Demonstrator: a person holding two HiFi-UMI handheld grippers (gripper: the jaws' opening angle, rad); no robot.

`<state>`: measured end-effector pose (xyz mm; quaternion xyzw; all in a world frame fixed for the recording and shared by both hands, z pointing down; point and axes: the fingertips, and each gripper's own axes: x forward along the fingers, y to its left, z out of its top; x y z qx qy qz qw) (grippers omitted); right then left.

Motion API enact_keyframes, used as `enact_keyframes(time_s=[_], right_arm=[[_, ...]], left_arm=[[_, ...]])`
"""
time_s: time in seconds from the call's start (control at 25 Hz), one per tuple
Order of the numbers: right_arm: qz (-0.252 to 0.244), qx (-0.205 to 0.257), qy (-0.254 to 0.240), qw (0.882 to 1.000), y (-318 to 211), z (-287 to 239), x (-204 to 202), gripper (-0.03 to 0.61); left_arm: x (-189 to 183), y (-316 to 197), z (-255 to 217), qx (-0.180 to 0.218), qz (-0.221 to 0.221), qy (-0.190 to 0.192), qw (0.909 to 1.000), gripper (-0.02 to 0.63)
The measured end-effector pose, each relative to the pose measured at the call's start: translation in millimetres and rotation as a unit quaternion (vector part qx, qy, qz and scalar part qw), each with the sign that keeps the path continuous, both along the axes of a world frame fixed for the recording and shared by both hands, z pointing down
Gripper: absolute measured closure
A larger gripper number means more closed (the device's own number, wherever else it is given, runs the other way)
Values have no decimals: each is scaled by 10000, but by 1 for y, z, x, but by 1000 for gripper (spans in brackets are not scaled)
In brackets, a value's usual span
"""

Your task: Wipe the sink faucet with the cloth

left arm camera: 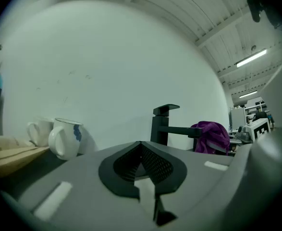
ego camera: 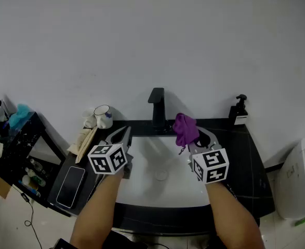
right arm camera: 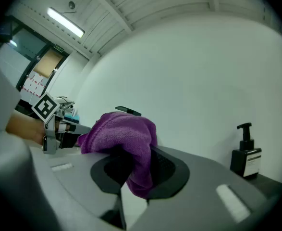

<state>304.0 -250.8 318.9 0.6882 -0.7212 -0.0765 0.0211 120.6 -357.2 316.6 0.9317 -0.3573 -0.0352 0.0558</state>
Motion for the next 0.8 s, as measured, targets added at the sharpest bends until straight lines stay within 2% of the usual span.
enact_keyframes(time_s=[0.36, 0.56, 0.8], right_arm=[[51, -100, 82, 9999, 0, 3, -1, 508], [108, -211, -30, 9997, 5, 6, 1, 505], [10, -259, -30, 9997, 13, 9, -14, 505]], left_arm=[[2, 2, -1, 48, 18, -32, 10000, 595], [5, 5, 0, 146, 31, -163, 9998, 597], [3, 5, -3, 192, -7, -152, 9997, 595]])
